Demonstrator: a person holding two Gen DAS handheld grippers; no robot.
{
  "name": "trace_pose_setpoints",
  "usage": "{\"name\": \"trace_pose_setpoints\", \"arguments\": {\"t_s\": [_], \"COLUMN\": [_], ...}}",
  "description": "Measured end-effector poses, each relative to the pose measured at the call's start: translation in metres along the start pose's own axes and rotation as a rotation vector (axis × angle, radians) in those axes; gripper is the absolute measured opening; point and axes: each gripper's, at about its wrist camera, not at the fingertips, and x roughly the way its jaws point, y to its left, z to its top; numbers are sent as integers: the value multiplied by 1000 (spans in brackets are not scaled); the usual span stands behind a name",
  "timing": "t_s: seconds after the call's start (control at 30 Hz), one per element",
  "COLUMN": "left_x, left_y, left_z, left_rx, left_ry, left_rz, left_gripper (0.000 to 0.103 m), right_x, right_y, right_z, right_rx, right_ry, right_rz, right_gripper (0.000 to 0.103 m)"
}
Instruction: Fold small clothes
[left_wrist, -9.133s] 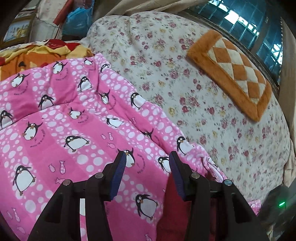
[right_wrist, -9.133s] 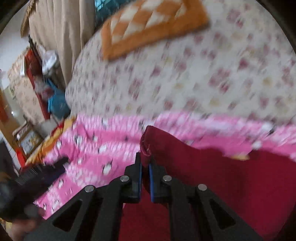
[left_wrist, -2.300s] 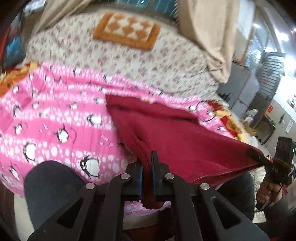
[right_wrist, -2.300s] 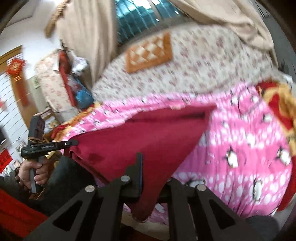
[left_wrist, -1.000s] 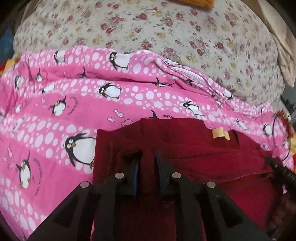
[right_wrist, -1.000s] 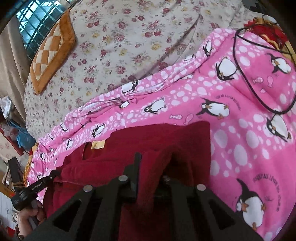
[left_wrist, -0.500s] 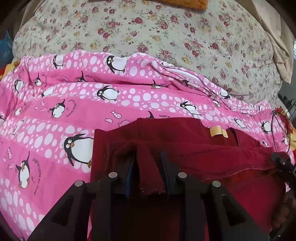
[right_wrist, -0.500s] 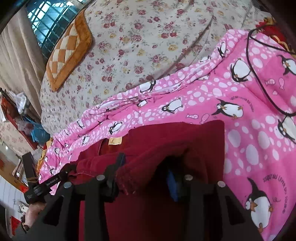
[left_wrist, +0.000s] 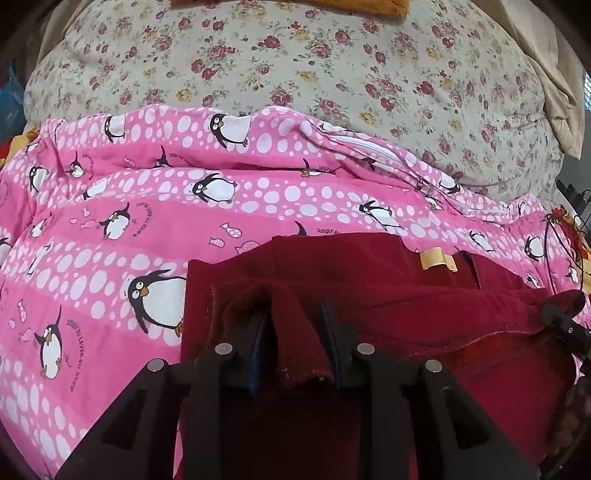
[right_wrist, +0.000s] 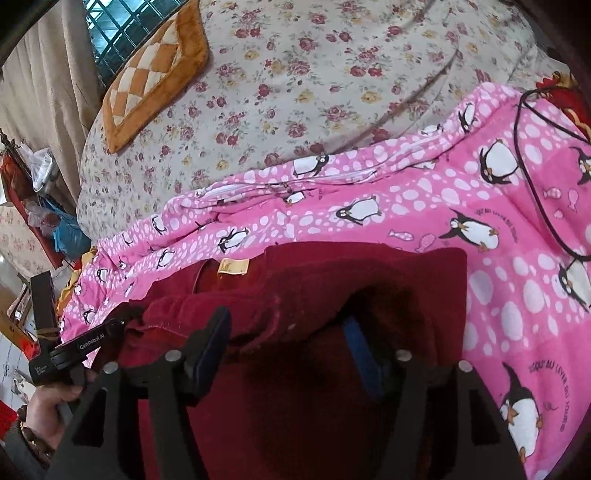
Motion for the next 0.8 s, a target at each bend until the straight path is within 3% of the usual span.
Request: {"name": "trace_pose_setpoints", "arguments": {"t_s": [0.3, 0.5, 0.63, 0.7, 0.77, 0.8], "left_x": [-4, -29, -32, -27, -19, -14], "left_y": [3, 16, 9, 8, 12, 15], "left_z": [4, 13, 15, 15, 13, 12], "left_rx": [-22, -101, -64, -70, -104, -126], "left_ry": [25, -56, -68, -46, -2, 28], "left_rz": [-24, -102, -95, -108, -149, -181], "left_gripper": [12, 14, 23, 33, 54, 59], "right_x": [-5, -22, -24, -26, -27, -27], "right_y": [-4, -16, -19, -19, -20, -21], "right_z": [1, 6, 7, 8, 9, 9], "right_rx": [25, 111, 135, 133, 136, 139], "right_ry": [-7, -65, -84, -98, -104, -102], "right_rz": [31, 121, 132, 134, 136, 135], "right_gripper": [67, 67, 67, 67, 67, 67]}}
